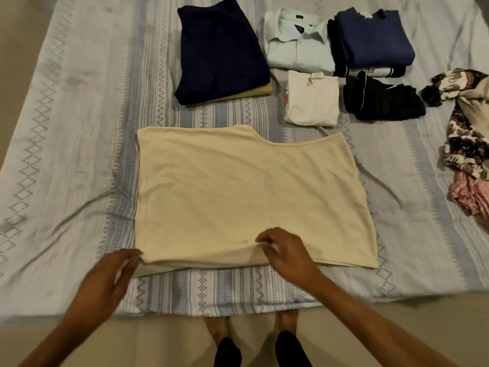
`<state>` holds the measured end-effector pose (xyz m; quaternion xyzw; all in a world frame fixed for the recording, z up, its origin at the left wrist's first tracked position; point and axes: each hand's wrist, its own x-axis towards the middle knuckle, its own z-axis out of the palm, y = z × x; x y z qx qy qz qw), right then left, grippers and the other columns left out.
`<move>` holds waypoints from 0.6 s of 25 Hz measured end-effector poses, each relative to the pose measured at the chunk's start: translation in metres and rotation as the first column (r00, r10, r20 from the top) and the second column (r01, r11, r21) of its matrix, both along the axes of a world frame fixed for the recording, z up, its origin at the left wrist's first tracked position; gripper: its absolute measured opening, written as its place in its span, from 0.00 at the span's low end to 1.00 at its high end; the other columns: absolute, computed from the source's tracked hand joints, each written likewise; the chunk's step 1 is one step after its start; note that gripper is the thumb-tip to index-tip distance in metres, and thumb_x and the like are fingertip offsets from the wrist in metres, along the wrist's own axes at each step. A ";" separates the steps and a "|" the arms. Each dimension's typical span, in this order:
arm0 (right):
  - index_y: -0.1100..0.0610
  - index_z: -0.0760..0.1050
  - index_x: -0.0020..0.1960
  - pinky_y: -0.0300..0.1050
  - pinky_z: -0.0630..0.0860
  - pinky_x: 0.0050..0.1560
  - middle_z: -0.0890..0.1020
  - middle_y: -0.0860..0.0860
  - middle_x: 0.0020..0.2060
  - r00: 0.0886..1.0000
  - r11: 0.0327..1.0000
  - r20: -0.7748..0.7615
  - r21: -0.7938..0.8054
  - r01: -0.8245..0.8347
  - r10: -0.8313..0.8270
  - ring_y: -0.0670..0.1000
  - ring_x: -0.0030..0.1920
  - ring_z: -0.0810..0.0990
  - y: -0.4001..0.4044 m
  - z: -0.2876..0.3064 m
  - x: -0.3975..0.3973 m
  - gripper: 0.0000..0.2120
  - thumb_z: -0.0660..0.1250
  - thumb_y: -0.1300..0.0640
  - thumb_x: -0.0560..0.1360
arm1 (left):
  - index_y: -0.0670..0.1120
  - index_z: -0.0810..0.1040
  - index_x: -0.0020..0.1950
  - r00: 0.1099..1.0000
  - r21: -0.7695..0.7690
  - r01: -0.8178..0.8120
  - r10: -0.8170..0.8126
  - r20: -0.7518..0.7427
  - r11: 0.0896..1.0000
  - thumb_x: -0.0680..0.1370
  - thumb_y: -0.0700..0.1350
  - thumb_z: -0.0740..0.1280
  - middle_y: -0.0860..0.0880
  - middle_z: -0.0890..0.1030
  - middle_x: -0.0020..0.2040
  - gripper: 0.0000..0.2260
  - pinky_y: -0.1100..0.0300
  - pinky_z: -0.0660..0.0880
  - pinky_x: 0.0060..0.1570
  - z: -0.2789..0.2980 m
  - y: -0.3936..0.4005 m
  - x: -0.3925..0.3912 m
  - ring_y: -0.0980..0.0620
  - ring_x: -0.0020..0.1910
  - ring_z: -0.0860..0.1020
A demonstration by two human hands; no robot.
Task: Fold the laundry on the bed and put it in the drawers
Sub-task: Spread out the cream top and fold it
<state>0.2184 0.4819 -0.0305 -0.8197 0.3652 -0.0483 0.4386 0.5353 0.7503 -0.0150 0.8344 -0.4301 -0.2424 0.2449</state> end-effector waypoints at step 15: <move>0.53 0.80 0.45 0.43 0.73 0.39 0.83 0.46 0.35 0.914 0.905 -0.296 0.240 0.352 -0.277 0.44 0.36 0.79 -0.028 -0.065 -0.018 0.13 0.73 0.44 0.78 | 0.50 0.81 0.53 0.866 0.376 -0.306 0.420 -0.272 0.875 0.80 0.62 0.65 0.49 0.84 0.48 0.16 0.54 0.73 0.50 -0.046 -0.035 0.004 0.44 0.49 0.80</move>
